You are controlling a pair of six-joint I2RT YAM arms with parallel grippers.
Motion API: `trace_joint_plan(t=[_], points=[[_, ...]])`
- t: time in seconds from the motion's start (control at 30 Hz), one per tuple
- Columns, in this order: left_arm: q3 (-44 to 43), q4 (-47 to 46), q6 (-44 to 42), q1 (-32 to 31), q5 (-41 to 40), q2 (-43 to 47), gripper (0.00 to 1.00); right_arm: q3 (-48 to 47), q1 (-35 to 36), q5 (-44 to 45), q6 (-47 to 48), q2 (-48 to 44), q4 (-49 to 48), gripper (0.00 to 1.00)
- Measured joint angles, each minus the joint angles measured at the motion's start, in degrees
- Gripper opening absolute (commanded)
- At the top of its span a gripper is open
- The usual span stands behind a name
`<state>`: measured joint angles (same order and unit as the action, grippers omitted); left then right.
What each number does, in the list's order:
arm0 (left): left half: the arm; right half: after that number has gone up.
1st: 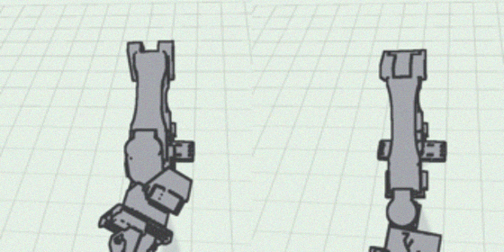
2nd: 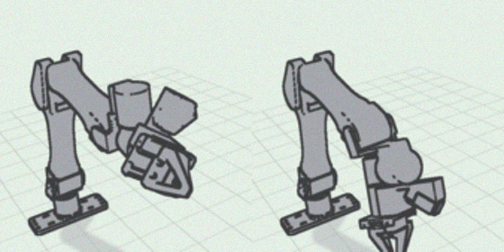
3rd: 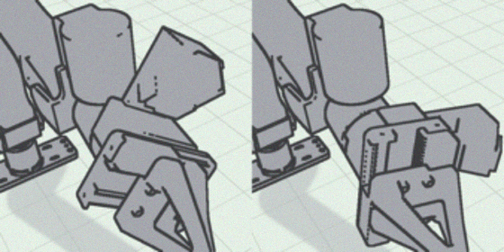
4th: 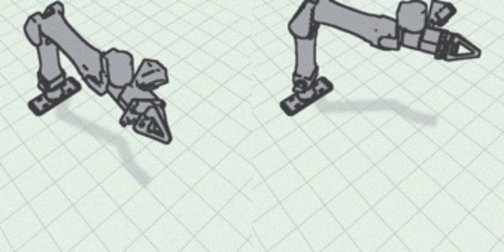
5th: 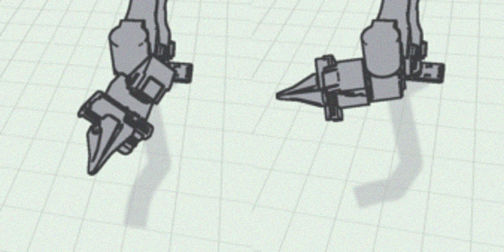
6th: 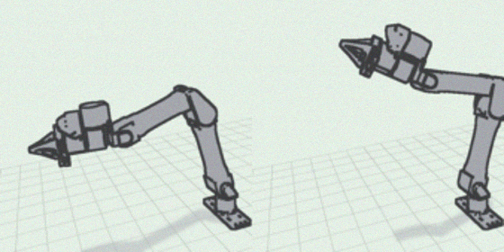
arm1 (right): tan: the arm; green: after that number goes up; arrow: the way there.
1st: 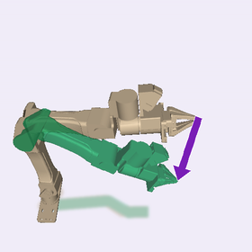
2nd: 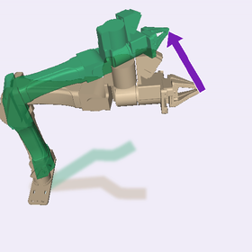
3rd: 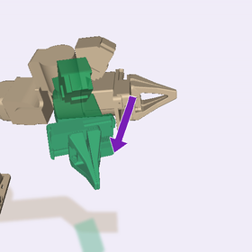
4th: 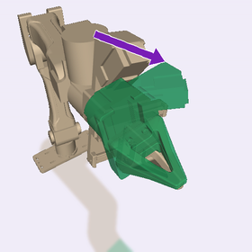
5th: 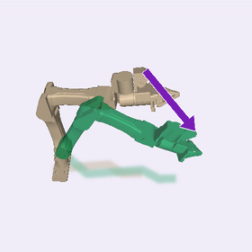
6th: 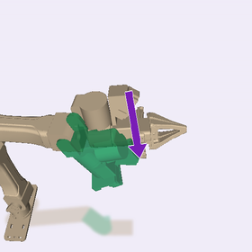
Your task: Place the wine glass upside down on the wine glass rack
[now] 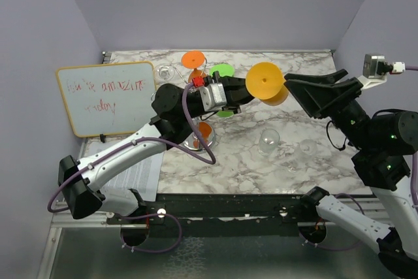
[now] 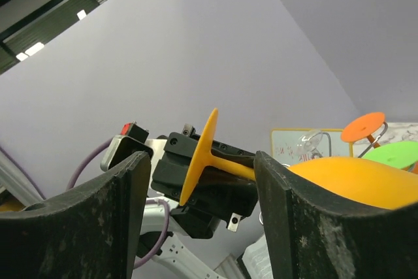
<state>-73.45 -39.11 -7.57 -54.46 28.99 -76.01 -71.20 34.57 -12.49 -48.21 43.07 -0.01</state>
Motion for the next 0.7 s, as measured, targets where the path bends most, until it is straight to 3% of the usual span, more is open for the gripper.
trace_joint_plan(t=[0.3,0.37,0.63,0.67,0.7], points=[[-0.04,-0.13,-3.52,-0.02,1.22,-2.8,0.0,-4.0,0.0,2.47,0.26,1.7,7.17,0.64],[-0.07,-0.15,-4.11,-0.04,1.25,-3.17,0.0,-5.33,0.0,2.6,0.68,2.49,9.09,0.59],[-0.26,-0.15,-5.16,-0.04,1.25,-4.07,0.02,-8.39,0.0,4.15,2.4,4.02,16.09,0.08],[-0.26,-0.07,-5.31,-0.04,1.2,-4.07,0.09,-8.5,0.0,4.28,2.6,4.13,16.46,0.02],[-0.26,0.11,-5.4,0.0,1.2,-4.09,0.24,-8.72,0.0,4.39,2.73,4.2,16.74,0.01]])
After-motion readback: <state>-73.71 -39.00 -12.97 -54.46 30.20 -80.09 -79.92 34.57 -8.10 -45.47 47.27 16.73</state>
